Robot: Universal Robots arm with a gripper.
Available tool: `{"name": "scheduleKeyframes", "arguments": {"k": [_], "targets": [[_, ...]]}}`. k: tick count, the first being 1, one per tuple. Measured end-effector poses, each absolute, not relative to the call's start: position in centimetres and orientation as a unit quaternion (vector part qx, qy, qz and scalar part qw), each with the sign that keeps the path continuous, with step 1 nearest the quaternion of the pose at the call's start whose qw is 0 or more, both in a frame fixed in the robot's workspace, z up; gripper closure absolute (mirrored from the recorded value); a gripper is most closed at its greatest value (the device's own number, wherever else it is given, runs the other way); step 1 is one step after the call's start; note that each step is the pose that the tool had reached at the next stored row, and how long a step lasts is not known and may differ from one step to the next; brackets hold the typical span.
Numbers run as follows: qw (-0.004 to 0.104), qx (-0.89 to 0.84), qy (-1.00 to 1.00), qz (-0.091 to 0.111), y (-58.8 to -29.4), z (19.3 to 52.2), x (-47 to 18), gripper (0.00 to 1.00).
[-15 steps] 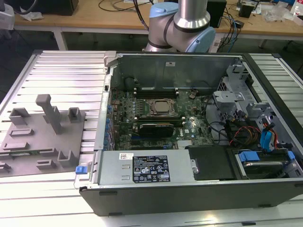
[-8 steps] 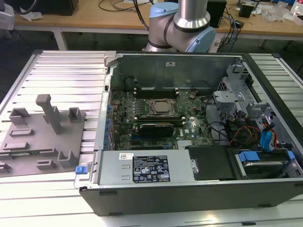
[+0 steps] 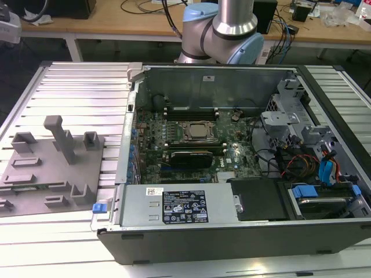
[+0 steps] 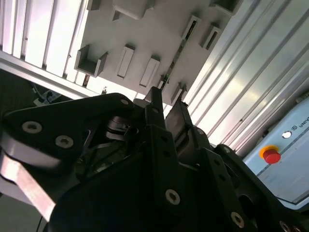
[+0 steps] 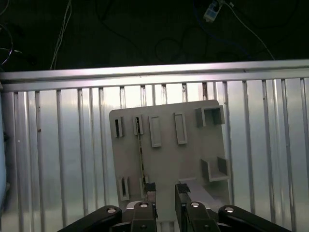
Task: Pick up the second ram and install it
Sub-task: 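Pick up the second ram and move it above second insertion slot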
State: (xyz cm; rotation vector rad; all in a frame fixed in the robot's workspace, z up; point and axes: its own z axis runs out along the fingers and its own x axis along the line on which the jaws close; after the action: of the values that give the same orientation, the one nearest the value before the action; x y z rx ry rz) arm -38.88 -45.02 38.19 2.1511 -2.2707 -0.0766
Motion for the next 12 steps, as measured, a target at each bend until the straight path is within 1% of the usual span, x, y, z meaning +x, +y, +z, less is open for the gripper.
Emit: {"name": "scheduleKeyframes", "arguments": {"k": [12], "targets": [[0.006,0.688,-0.726,-0.024,-45.02,37.27,-38.88,0.7]]}}
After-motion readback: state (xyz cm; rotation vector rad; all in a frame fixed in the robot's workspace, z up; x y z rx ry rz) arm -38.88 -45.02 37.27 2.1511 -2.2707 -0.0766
